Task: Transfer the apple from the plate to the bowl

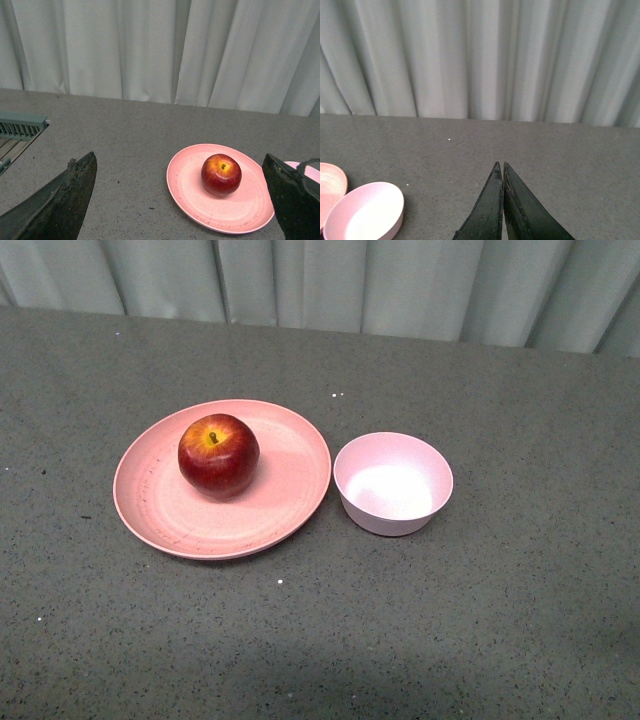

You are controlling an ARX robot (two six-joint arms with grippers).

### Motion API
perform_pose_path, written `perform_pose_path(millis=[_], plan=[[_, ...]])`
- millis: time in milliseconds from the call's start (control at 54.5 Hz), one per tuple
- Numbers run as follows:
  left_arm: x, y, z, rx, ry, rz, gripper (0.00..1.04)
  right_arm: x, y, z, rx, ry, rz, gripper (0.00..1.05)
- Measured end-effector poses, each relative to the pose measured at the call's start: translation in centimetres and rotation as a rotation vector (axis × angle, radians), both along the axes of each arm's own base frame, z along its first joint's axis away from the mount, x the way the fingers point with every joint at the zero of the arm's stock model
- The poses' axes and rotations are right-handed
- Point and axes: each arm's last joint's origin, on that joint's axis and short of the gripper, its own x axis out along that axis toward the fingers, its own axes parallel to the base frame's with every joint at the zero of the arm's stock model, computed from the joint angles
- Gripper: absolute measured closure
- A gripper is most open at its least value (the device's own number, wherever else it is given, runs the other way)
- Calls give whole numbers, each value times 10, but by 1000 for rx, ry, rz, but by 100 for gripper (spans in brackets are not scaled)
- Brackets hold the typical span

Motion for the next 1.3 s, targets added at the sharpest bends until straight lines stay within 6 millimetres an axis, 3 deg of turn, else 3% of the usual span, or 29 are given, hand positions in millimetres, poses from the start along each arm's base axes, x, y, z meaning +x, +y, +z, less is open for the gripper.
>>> perform_pose_path(millis=[569, 1302], plan=[[0, 0, 0, 0, 0, 0, 7, -31, -1, 5, 0, -17, -5, 104], [0, 0, 0, 0, 0, 0, 7, -49, -2, 7, 0, -26, -5, 104]])
